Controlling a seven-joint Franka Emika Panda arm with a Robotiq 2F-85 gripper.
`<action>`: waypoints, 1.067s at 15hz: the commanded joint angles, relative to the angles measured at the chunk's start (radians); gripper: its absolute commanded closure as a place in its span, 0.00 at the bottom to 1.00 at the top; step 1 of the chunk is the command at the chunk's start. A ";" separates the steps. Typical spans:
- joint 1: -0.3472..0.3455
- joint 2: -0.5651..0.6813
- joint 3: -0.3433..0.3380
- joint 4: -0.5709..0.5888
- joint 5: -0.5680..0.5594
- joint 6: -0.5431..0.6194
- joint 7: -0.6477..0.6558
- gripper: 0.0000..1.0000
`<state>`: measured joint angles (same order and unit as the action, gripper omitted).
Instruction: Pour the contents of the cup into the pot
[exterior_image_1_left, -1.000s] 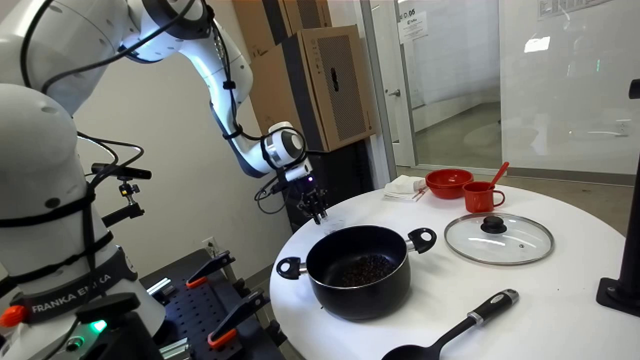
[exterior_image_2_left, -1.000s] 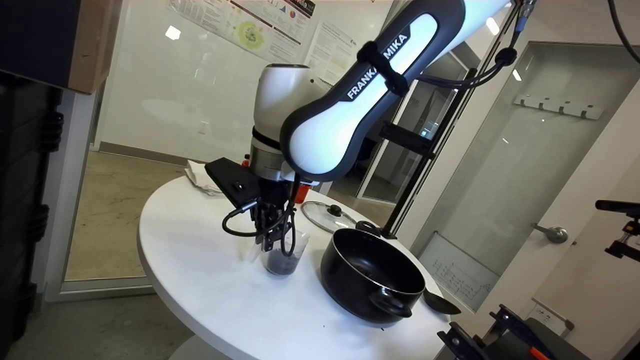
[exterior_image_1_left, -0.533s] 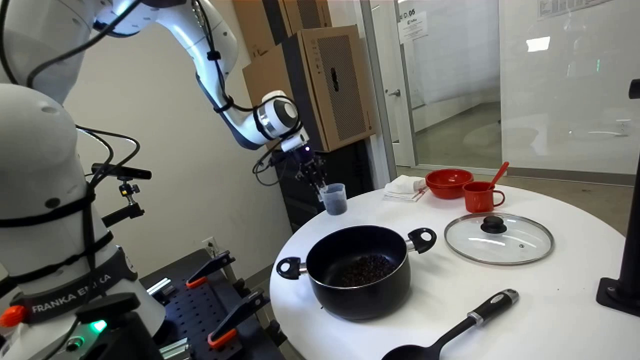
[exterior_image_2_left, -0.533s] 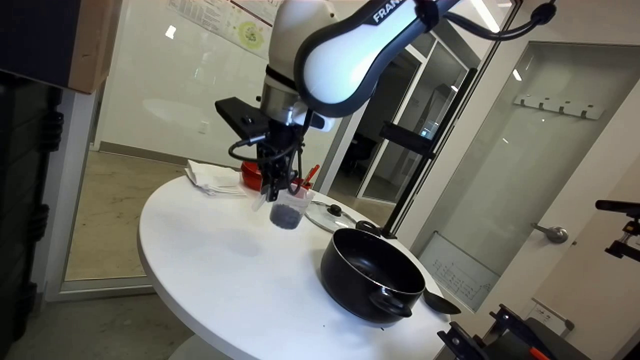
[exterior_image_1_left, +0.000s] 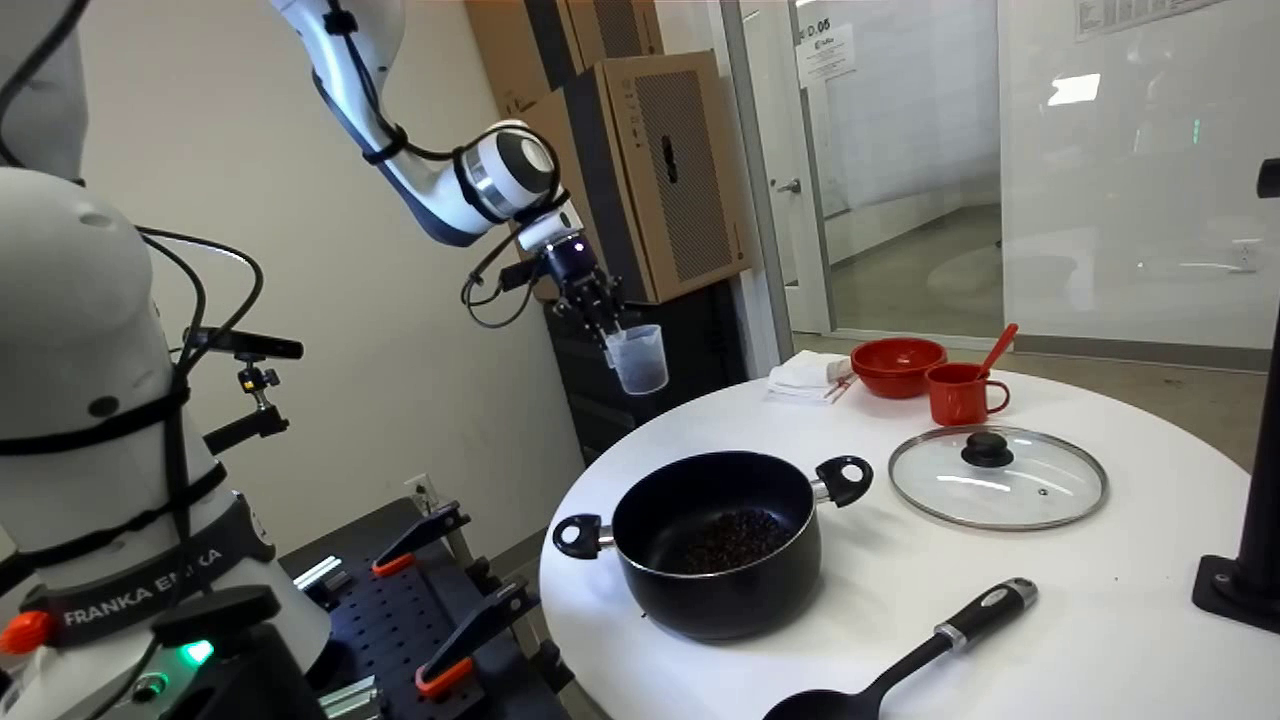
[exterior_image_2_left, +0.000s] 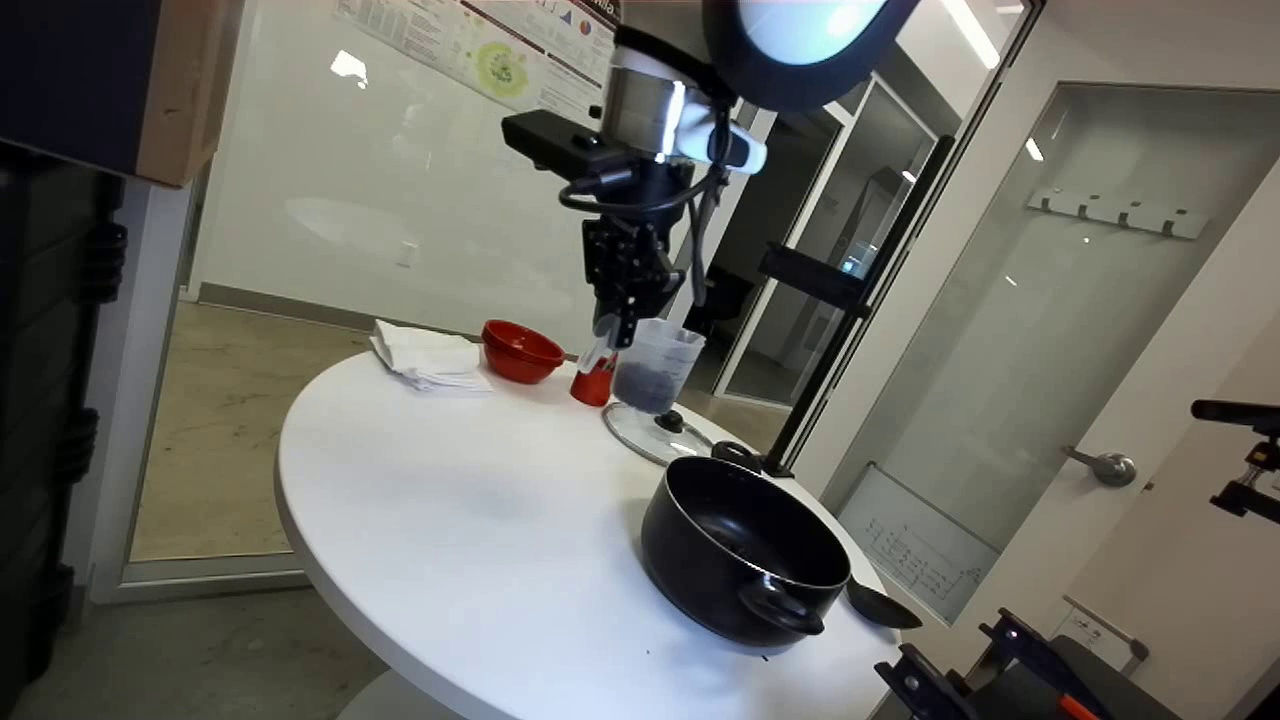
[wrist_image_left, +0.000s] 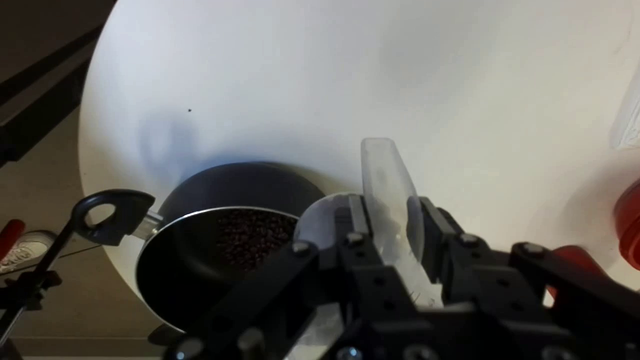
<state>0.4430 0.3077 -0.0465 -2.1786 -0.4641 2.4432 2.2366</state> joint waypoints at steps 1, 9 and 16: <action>-0.061 -0.204 0.041 -0.189 -0.036 -0.012 -0.022 0.93; -0.250 -0.437 0.091 -0.432 0.179 0.069 -0.383 0.93; -0.321 -0.437 0.056 -0.458 0.646 0.067 -0.870 0.93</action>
<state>0.1486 -0.1198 0.0249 -2.6370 0.0109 2.5368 1.5406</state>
